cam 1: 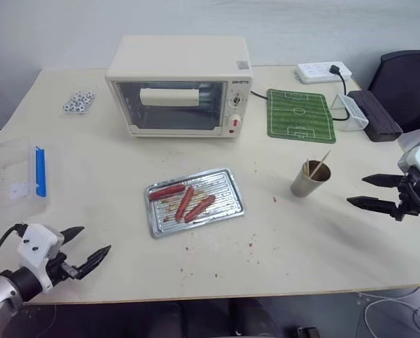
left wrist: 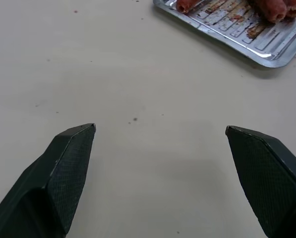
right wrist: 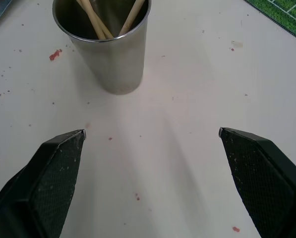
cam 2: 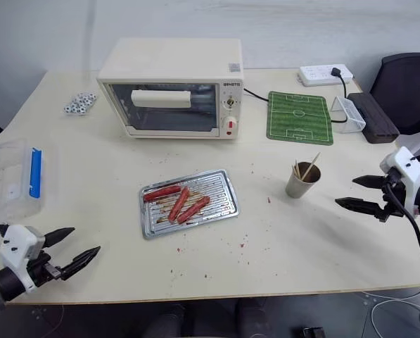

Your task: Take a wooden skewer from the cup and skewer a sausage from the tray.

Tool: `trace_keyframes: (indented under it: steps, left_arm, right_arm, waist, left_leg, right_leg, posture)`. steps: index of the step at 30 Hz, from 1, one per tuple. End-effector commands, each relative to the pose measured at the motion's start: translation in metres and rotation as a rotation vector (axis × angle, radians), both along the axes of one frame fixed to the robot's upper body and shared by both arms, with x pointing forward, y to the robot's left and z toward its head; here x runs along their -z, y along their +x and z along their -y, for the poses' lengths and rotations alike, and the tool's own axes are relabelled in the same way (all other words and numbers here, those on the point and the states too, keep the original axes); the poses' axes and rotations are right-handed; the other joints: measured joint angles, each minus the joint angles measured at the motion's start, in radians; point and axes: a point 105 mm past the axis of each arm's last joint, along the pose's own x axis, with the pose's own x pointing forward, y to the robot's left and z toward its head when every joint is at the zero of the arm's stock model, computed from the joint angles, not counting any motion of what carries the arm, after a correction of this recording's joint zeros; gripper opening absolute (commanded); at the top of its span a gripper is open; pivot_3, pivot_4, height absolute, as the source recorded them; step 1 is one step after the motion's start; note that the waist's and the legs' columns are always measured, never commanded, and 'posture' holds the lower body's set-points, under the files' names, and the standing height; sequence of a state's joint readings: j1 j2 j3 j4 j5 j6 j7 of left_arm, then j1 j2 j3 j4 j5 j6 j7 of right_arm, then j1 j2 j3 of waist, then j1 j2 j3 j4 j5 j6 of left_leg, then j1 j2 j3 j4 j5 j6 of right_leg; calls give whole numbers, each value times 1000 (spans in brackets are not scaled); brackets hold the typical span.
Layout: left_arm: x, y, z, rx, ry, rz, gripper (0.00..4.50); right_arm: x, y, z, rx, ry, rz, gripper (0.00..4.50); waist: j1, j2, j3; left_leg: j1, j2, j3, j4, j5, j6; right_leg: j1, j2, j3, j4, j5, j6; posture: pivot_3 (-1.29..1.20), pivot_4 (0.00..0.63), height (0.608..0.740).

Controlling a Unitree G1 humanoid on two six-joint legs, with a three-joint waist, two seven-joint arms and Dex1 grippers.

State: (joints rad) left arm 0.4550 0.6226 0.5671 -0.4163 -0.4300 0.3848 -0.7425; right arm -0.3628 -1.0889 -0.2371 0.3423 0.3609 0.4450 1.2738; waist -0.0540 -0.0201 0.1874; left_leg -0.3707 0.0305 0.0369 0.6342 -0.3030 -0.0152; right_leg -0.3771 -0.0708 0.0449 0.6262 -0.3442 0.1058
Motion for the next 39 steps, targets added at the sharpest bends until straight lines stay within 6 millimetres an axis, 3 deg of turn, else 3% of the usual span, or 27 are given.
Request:
trace_keyframes:
  steps: [1,20,25,31,34,39]
  left_arm:
    - [2,-4,3,22,28,3,4465]
    - [-5,6,-6,-65,-27,23,4465]
    - [-28,29,3,-37,-68,98,4465]
    - [-71,50,43,149,-126,167,4465]
    - [-95,53,72,287,-176,191,4465]
    - [-119,54,112,493,-183,210,4465]
  right_arm:
    - [-15,-5,5,0,-28,37,4499]
    - [-8,-6,10,40,-13,21,4499]
    - [-21,-8,8,69,32,73,4499]
    - [-54,-29,-17,70,138,162,4499]
    - [-71,-38,-42,38,202,208,4499]
    - [-86,-31,-73,64,265,283,4499]
  waist:
    - [0,0,0]
    - [1,0,0]
    - [6,0,0]
    - [25,0,0]
    - [25,0,0]
    - [23,0,0]
  left_leg:
    - [0,0,0,0,0,0]
    - [0,0,0,2,0,0]
    - [0,0,0,3,1,1]
    - [0,0,-1,6,1,1]
    - [-1,0,-1,8,0,0]
    - [-2,1,-1,12,0,-1]
  right_leg:
    - [0,0,0,0,0,0]
    - [0,0,0,2,0,0]
    - [0,1,0,3,0,1]
    - [1,2,0,5,1,1]
    - [1,2,0,5,1,2]
    - [1,5,1,7,2,3]
  posture:
    - [0,150,740]
    - [0,150,740]
    - [0,150,740]
    - [0,150,740]
    - [0,150,740]
    - [0,150,740]
